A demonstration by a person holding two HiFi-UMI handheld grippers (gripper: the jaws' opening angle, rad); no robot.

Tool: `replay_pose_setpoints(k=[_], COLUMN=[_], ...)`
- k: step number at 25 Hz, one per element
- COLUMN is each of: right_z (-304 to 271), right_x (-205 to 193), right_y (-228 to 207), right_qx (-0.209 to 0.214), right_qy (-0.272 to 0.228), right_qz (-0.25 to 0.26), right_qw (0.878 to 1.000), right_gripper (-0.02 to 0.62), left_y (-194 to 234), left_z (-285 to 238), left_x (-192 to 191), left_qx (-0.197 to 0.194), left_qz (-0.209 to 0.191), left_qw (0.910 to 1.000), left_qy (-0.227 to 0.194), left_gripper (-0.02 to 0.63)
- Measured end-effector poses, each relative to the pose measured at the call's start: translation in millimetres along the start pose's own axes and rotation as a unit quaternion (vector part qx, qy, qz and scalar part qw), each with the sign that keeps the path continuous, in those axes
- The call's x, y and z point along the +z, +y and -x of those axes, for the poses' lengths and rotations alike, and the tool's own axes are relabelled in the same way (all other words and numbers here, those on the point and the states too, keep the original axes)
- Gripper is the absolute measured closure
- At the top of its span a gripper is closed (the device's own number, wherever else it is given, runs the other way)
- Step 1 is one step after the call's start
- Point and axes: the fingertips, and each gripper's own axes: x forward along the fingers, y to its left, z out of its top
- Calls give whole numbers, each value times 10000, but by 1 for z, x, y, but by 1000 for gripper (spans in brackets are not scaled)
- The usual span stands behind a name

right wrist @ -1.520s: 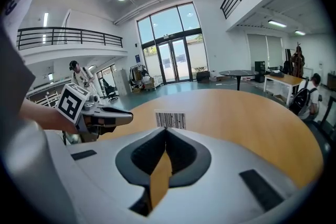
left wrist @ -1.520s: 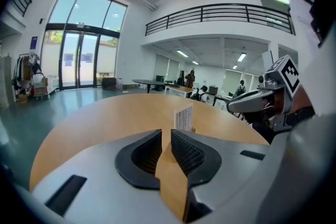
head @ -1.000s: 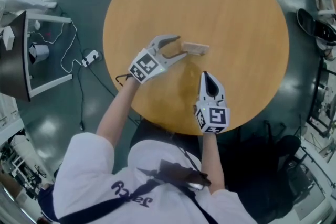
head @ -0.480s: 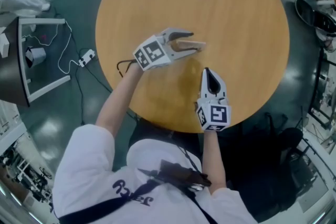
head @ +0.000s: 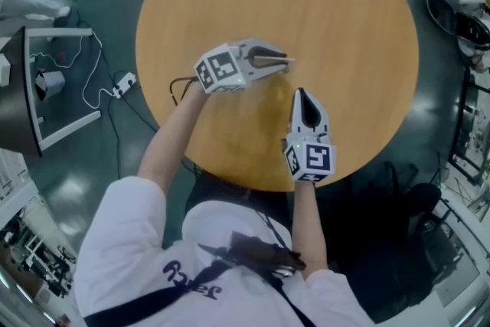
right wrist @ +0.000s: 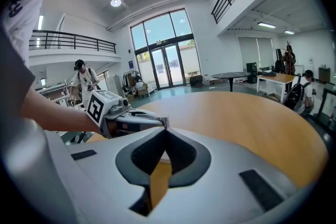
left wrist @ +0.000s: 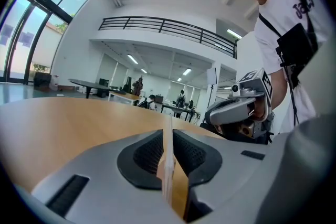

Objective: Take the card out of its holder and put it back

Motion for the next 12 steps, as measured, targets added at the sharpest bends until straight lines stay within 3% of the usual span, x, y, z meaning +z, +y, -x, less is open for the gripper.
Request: replay_pose_setpoints(k=[3, 12], right_z=[2, 12], right_x=[-1, 11], right_y=[-2, -5], right_qx=[0, -75], right_qy=[-31, -222], right_qz=[-37, -131], right_qw=[10000, 9996], right_gripper=[584, 584], left_y=[-1, -9], left_z=[3, 5], left_x=[0, 13], left_qx=[-164, -428], left_qz=[25, -119], left_qw=[9999, 9990], left_qy=[-21, 43], left_gripper=[571, 578])
